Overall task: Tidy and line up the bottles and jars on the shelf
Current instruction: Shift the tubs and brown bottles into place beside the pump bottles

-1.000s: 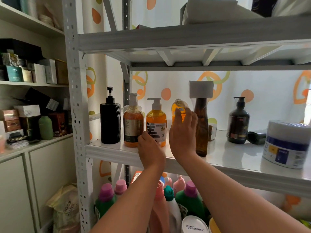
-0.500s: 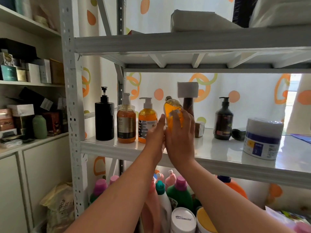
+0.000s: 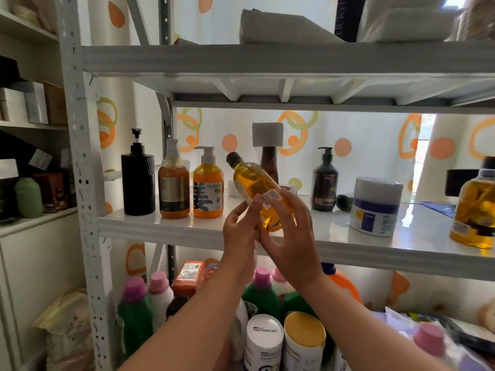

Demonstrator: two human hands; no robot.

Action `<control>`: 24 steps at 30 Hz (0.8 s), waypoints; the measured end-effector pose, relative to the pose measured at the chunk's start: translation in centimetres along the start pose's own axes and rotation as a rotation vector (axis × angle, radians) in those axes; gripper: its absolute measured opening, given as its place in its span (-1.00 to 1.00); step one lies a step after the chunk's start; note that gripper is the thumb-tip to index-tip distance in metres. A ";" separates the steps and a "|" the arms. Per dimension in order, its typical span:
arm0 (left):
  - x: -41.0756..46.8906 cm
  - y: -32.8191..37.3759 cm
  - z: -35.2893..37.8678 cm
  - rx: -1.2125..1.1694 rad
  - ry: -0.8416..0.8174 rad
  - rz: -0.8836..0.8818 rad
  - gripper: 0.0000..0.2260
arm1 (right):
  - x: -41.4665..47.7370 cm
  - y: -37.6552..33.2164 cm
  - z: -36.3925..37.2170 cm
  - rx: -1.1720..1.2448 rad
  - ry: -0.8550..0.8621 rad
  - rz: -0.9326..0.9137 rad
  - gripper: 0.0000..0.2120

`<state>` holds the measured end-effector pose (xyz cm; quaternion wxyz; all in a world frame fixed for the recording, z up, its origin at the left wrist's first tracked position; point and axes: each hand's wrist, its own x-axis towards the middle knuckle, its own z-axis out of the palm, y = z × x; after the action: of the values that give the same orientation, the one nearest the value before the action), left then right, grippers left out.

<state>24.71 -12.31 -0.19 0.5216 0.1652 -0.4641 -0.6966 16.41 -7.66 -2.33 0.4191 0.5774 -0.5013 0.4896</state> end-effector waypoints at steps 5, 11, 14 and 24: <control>-1.1 -2.0 1.6 -0.056 -0.002 -0.012 -0.46 | -0.7 2.1 -1.9 -0.006 -0.031 -0.008 -0.47; -1.9 -3.7 4.1 -0.037 -0.028 -0.001 -0.38 | -1.7 4.5 -4.2 -0.074 -0.015 0.058 -0.43; -2.1 -4.6 5.5 0.005 -0.027 -0.007 -0.44 | -1.9 5.4 -5.3 -0.124 0.039 0.057 -0.47; -3.0 -6.2 12.1 0.157 -0.184 0.084 -0.73 | -2.6 9.0 -9.9 -0.277 0.056 0.254 -0.26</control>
<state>13.72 -3.83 0.18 0.4911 0.1216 -0.5696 -0.6478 6.02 1.09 -3.26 0.4432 0.4324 -0.6207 0.4809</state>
